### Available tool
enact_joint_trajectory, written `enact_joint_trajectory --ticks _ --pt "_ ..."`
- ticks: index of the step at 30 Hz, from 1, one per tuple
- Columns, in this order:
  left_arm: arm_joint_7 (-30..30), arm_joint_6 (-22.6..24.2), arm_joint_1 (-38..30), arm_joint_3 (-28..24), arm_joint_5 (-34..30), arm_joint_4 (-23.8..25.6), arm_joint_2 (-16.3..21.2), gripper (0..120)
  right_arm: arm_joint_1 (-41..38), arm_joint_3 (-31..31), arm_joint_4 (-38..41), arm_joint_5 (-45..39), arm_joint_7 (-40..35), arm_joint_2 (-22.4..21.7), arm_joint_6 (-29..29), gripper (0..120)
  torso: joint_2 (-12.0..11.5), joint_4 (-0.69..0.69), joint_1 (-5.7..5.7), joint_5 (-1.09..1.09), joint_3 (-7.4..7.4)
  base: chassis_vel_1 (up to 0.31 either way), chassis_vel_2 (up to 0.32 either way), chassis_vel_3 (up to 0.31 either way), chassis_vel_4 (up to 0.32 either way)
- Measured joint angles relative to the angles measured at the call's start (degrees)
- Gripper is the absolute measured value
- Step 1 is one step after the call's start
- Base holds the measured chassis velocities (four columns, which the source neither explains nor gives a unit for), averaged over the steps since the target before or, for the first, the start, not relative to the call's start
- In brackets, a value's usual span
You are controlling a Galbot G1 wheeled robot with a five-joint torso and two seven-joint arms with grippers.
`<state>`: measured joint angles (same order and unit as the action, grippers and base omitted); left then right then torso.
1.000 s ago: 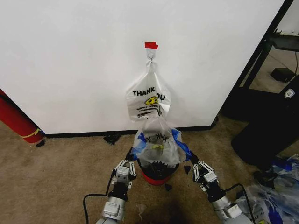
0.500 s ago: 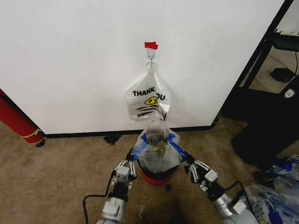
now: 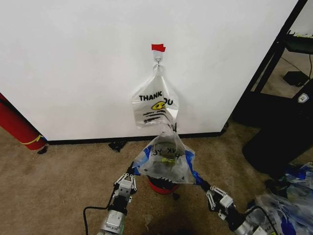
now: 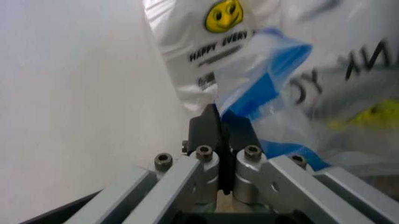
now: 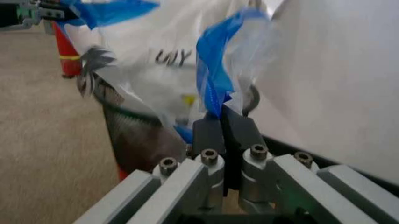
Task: Pick up the garbage bag from the wall and place it over the trash bin.
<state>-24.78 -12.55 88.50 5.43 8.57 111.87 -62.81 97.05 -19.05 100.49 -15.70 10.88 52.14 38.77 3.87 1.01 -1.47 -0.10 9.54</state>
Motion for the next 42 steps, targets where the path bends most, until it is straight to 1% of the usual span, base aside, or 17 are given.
enact_joint_trajectory --ticks 5,10,11,14,16,22,29,30,33,37,42 --pt "-0.08 0.14 0.48 0.00 1.06 0.12 0.56 0 0.40 0.13 -0.32 -2.99 3.97 0.64 3.16 0 0.00 -0.01 0.00 -0.01 0.00 0.000 0.000 0.000 0.000" --pt "-0.06 0.91 0.89 0.39 2.24 0.36 1.99 0 0.87 -0.22 0.18 -4.91 6.40 0.02 4.60 0 0.00 -0.01 0.00 -0.02 0.00 0.000 0.000 0.000 0.000" --pt "-0.05 1.15 0.98 0.59 2.47 -0.04 2.61 0 0.86 -0.29 0.02 -5.38 7.13 -0.11 4.92 0 0.00 -0.01 0.00 -0.01 0.00 0.000 0.000 0.000 0.000" --pt "-0.04 1.22 0.77 0.68 2.83 -1.39 2.90 0 0.20 -0.29 -1.49 -5.11 7.46 0.48 5.22 0 0.00 -0.01 0.00 -0.02 0.00 0.000 0.000 0.000 0.000" --pt "-0.03 1.22 0.31 0.62 2.97 -2.33 2.63 0 -0.36 -0.23 -2.52 -4.81 7.46 0.93 5.35 0 0.00 -0.01 0.00 -0.01 0.00 0.000 0.000 0.000 0.000" --pt "0.03 1.05 -2.40 0.10 4.19 -7.63 0.38 0 -2.78 0.95 -8.35 -3.96 7.42 3.55 7.28 0 0.00 -0.01 0.00 -0.01 0.00 0.000 0.000 0.000 0.000" --pt "0.16 1.01 -4.01 -0.44 4.92 -9.93 -0.81 0 -4.02 1.34 -11.99 -3.42 6.72 5.27 8.35 0 0.00 0.00 0.00 -0.01 0.00 0.000 0.000 0.000 0.000" --pt "0.33 1.01 -4.85 -0.73 4.96 -10.69 -1.60 0 -5.73 1.50 -13.58 -5.01 5.26 6.46 8.36 0 0.00 -0.01 0.00 -0.01 0.00 0.000 0.000 0.000 0.000" --pt "0.82 0.99 -5.41 -0.88 5.23 -11.28 -2.20 0 -8.03 2.01 -14.88 -9.07 4.69 8.01 8.46 0 0.00 -0.01 0.00 -0.01 0.00 0.000 0.000 0.000 0.000" --pt "1.13 0.98 -5.93 -0.95 5.76 -12.29 -2.67 0 -10.08 2.64 -16.25 -13.59 5.10 9.36 8.28 0 0.00 -0.01 0.00 -0.01 0.00 0.000 0.000 0.000 0.000" --pt "1.66 0.77 -6.56 -0.77 6.54 -14.05 -3.23 0 -12.79 3.47 -18.75 -20.84 6.42 11.01 6.12 0 0.00 -0.01 0.00 -0.02 0.00 0.000 0.000 0.000 0.000"
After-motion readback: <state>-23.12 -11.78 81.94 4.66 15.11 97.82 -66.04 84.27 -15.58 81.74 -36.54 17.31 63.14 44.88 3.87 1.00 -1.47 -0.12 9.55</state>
